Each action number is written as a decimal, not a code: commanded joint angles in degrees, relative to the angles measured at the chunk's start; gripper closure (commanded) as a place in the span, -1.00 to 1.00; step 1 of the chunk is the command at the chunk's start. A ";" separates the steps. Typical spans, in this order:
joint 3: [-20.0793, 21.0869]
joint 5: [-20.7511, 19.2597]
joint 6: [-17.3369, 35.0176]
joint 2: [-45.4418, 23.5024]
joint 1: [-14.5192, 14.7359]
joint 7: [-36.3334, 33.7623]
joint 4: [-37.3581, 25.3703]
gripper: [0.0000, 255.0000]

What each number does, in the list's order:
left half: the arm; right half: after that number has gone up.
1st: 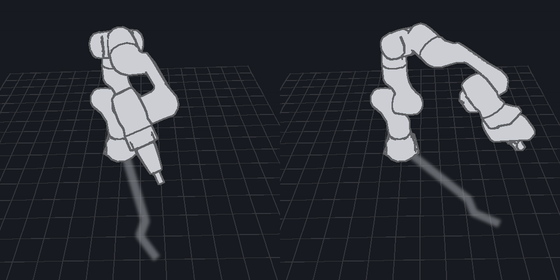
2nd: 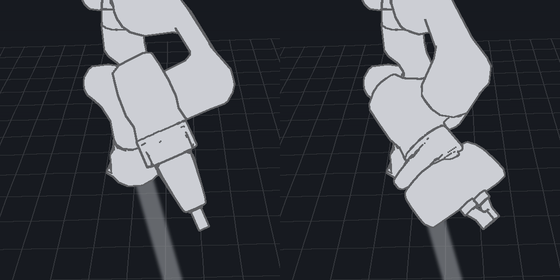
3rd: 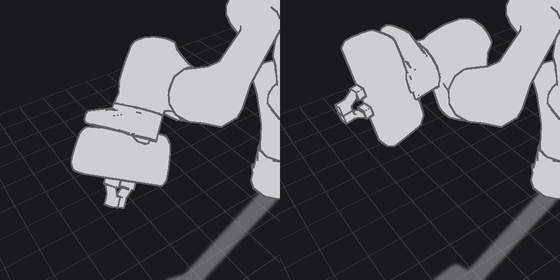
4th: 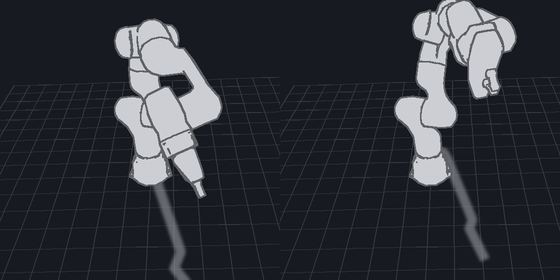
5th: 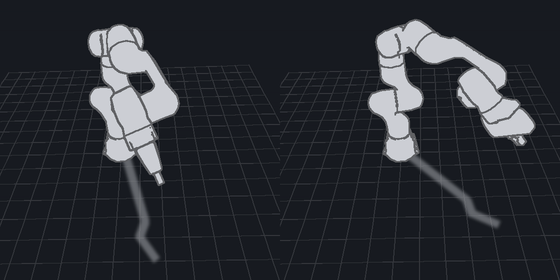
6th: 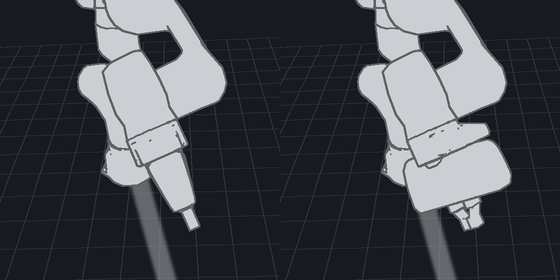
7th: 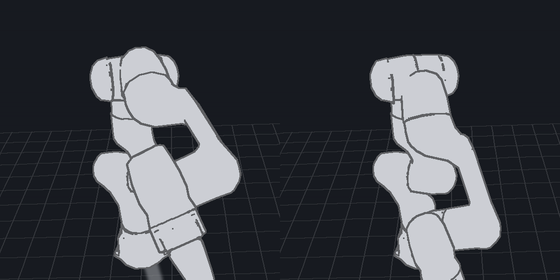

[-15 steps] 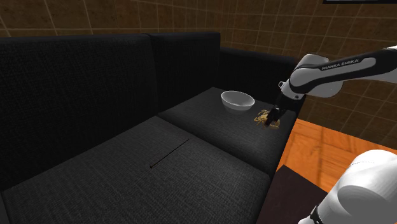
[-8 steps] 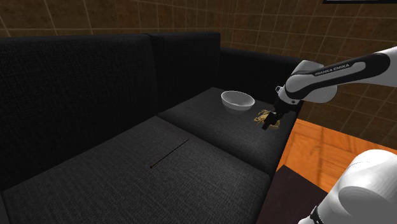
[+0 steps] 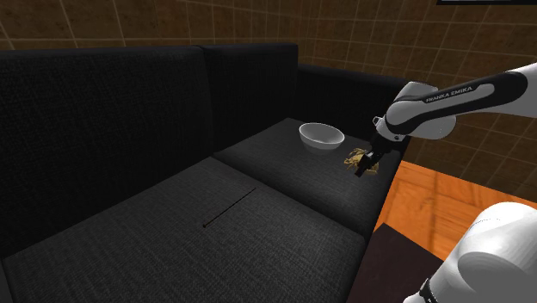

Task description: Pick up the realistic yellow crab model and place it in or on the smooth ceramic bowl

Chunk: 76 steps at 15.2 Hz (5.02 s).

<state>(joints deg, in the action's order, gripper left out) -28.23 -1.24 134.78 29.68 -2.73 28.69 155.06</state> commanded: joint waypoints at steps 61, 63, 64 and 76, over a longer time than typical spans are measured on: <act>6.74 11.20 -17.60 -23.70 7.95 -7.43 -40.86 1.00; 6.70 11.45 -16.13 -23.96 7.96 -7.06 -39.59 1.00; 6.68 11.58 -15.39 -24.11 7.96 -6.87 -38.98 1.00; 6.59 12.26 -12.33 -24.87 8.00 -5.99 -36.54 -1.00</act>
<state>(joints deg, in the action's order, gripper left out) -21.64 11.02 122.44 4.80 5.27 22.70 118.52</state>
